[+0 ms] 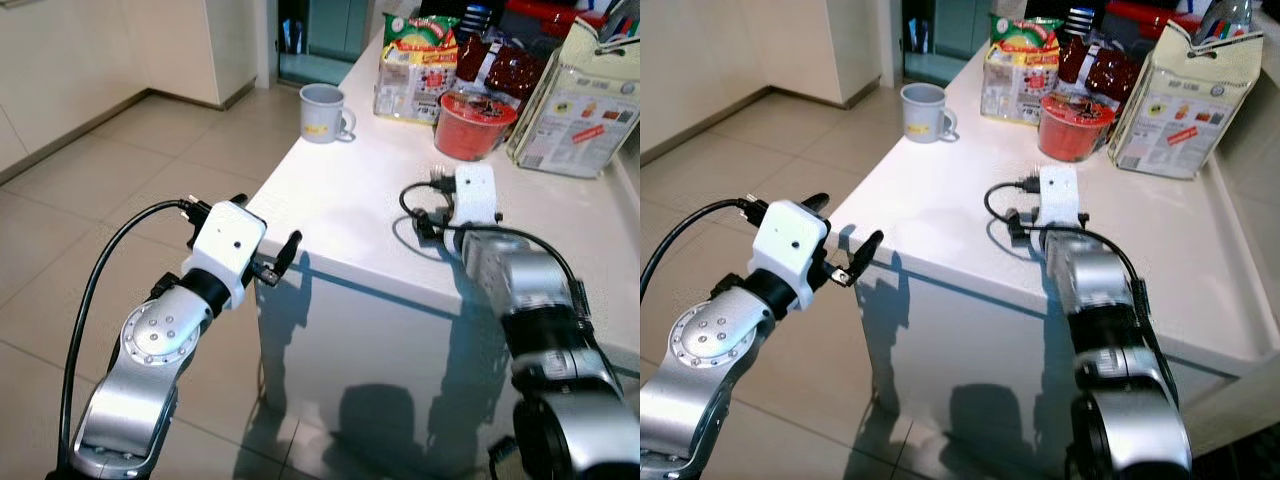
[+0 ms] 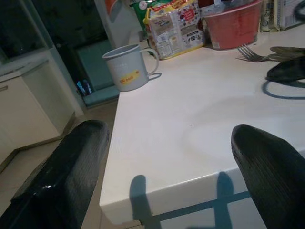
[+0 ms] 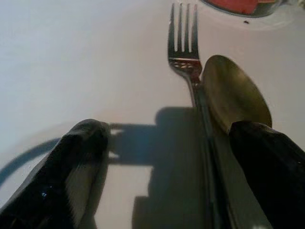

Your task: Setting the table

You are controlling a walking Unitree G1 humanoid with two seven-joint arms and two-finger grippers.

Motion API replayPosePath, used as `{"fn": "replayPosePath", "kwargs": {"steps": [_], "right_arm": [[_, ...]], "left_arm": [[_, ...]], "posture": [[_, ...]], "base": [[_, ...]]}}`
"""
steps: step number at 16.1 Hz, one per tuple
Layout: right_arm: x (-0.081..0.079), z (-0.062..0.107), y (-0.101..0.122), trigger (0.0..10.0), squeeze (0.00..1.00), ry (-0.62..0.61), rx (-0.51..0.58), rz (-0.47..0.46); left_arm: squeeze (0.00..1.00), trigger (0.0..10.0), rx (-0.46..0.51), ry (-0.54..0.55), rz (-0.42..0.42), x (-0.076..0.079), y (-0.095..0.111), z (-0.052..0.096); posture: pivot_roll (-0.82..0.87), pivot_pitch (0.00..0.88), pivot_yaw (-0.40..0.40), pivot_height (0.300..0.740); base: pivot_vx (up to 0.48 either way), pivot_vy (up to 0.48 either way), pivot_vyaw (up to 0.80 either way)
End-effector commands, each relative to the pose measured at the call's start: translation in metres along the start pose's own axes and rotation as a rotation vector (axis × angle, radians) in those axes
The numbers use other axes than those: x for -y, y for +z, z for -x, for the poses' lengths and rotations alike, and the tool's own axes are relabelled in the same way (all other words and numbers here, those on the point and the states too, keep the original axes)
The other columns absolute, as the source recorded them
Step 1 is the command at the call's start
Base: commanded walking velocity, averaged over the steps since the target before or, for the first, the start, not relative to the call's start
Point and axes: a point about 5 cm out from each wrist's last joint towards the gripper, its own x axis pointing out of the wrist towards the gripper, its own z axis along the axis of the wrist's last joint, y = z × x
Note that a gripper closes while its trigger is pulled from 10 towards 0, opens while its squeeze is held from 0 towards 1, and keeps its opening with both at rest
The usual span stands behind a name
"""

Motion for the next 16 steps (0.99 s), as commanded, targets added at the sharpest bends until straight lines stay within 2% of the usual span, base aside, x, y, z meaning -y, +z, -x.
{"fn": "replayPosePath", "kwargs": {"steps": [1,4,7,9,16], "right_arm": [[0.003,-0.003,-0.009,10.0,0.0,-0.025,-0.056,-0.015],[0.003,-0.006,-0.014,10.0,0.0,-0.033,-0.12,-0.065],[0.003,-0.008,-0.023,10.0,0.0,-0.006,-0.203,-0.196],[0.002,-0.009,-0.029,0.0,0.0,0.017,-0.243,-0.231],[0.002,-0.009,-0.037,0.0,0.0,0.043,-0.286,-0.243]], "left_arm": [[0.0,10.0,0.02,-0.033,-0.015,0.003,0.006,-0.002],[0.0,10.0,0.012,-0.063,-0.026,0.003,0.004,-0.002],[0.0,10.0,0.018,-0.07,-0.033,0.001,0.006,-0.006],[0.0,10.0,0.018,-0.073,-0.036,0.0,0.005,-0.006],[0.0,10.0,0.021,-0.077,-0.038,-0.001,0.006,-0.008]], "posture": [[0.08,0.0,-0.066,0.74],[0.08,0.0,-0.058,0.74],[0.08,0.0,-0.051,0.74],[0.08,0.0,-0.045,0.74],[0.08,0.0,-0.045,0.74]], "base": [[0.0,0.0,0.0],[0.0,0.0,0.0],[0.0,0.0,0.0],[0.0,0.0,0.0],[0.0,0.0,0.0]]}}
